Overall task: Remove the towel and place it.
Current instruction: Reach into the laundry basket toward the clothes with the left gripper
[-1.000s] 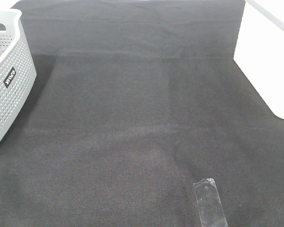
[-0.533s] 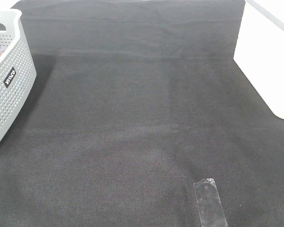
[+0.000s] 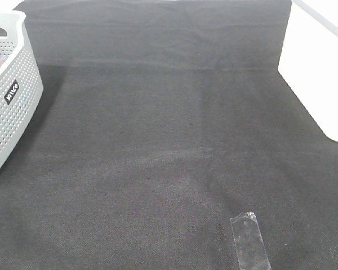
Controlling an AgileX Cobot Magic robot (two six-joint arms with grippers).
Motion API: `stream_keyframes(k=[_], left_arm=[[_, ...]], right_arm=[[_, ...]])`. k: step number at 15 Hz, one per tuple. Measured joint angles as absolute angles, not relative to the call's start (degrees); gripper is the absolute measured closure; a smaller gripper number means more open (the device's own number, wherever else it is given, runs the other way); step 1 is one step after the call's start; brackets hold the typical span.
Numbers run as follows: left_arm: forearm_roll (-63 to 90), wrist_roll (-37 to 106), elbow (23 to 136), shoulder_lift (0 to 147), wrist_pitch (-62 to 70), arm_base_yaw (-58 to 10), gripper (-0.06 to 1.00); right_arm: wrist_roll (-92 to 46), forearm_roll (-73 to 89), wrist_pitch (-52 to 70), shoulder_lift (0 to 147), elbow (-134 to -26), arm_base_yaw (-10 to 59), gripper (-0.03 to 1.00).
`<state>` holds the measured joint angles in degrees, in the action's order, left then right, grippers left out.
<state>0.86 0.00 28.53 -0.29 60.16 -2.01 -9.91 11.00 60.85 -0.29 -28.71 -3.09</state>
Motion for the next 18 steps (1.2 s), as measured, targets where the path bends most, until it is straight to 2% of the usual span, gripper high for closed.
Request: stream_keyframes(k=[18], left_arm=[[1.1,0.5,28.5,-0.3,60.2,-2.0,-0.05]], right_arm=[[-9.9,11.0,60.8,-0.3,-28.7,-3.1,0.21]])
